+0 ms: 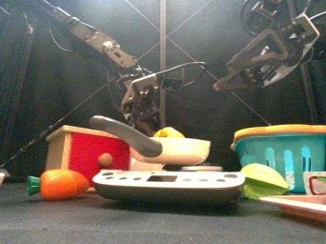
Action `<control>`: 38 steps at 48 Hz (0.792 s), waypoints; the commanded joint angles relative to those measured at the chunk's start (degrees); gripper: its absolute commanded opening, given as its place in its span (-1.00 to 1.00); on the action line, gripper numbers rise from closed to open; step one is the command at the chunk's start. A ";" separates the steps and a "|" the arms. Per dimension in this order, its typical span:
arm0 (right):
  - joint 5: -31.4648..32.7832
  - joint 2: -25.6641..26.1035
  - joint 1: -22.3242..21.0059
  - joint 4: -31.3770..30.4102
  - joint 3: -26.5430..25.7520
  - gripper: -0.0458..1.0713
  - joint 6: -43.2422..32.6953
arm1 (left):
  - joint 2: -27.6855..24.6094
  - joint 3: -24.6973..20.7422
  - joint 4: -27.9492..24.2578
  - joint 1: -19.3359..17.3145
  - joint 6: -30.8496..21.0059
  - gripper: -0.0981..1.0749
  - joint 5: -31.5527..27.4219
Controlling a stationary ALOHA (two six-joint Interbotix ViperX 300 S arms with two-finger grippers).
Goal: Place pan on drawer
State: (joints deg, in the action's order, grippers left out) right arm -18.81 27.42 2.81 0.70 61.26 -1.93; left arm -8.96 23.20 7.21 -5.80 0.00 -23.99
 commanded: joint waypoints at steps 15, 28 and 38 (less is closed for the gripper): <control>-0.44 1.05 -0.09 0.09 -0.18 0.85 -0.09 | 6.15 -1.58 1.85 -0.97 -0.09 -0.07 -2.55; -0.44 1.05 -0.09 0.00 0.09 0.85 0.00 | 12.04 -1.58 3.69 -2.37 -0.79 -0.07 -10.20; -0.44 0.70 -0.35 0.00 0.09 0.85 0.00 | 18.28 0.79 3.87 -4.57 -0.88 -0.07 -14.33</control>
State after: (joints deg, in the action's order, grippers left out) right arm -18.81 27.42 2.72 0.79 61.96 -1.93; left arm 5.80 23.82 11.34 -9.05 -0.88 -37.53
